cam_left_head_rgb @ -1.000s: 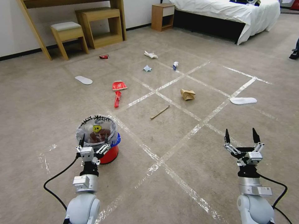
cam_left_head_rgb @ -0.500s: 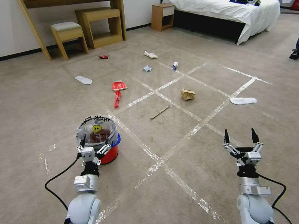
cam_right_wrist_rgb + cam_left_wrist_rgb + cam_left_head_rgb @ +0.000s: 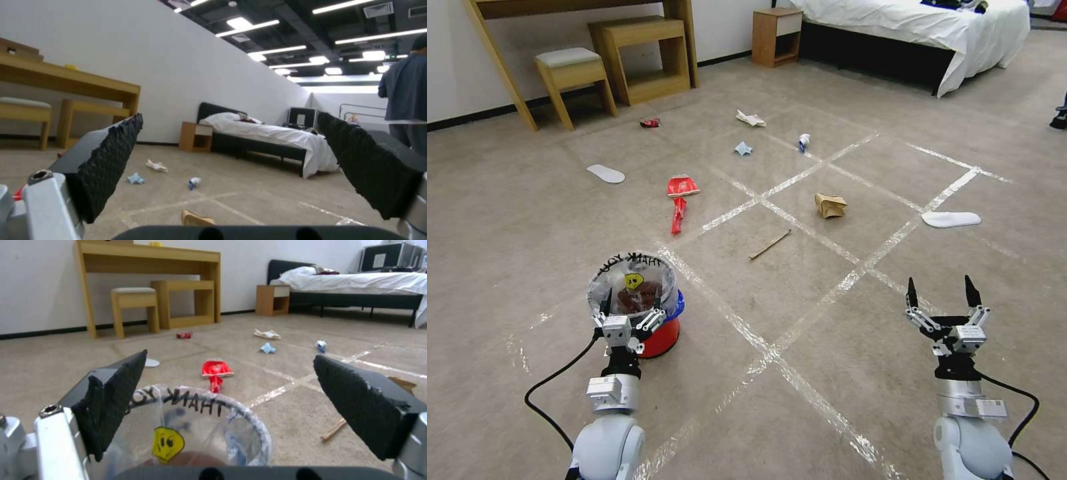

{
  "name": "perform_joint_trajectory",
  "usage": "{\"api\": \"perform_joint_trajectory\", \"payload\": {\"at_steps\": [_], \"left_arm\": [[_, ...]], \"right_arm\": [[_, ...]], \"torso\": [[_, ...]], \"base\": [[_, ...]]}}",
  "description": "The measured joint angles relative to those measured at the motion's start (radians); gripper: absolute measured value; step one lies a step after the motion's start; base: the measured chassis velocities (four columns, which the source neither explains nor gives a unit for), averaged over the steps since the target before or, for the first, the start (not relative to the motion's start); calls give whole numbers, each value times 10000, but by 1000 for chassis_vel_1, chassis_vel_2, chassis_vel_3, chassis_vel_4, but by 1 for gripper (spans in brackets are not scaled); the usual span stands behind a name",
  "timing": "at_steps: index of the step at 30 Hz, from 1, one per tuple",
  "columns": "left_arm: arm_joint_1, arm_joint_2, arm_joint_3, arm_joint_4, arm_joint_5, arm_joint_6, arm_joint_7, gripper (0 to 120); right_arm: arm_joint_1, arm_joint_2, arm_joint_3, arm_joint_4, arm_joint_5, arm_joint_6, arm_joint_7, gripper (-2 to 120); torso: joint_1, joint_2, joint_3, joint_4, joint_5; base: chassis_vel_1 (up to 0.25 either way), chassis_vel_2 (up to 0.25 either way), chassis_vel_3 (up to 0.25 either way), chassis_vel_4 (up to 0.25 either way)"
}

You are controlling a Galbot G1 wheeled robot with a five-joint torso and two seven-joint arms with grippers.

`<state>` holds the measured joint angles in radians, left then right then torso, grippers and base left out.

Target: Pick up the trash bin and place the garbage on the floor into it.

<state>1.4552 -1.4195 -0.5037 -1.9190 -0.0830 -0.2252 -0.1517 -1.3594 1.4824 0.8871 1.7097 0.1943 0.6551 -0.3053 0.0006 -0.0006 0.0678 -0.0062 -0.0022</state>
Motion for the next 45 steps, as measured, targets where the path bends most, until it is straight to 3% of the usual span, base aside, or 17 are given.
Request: {"api": "perform_joint_trajectory", "payload": {"at_steps": [45], "left_arm": [[-65,68,-17,39,-231,46,-50,99]], "right_arm": [[151,14,-60,-168,-219,-11,14,100]], "torso": [[0,0,0,1,-1]], "base": [[-53,55,54,-54]]}}
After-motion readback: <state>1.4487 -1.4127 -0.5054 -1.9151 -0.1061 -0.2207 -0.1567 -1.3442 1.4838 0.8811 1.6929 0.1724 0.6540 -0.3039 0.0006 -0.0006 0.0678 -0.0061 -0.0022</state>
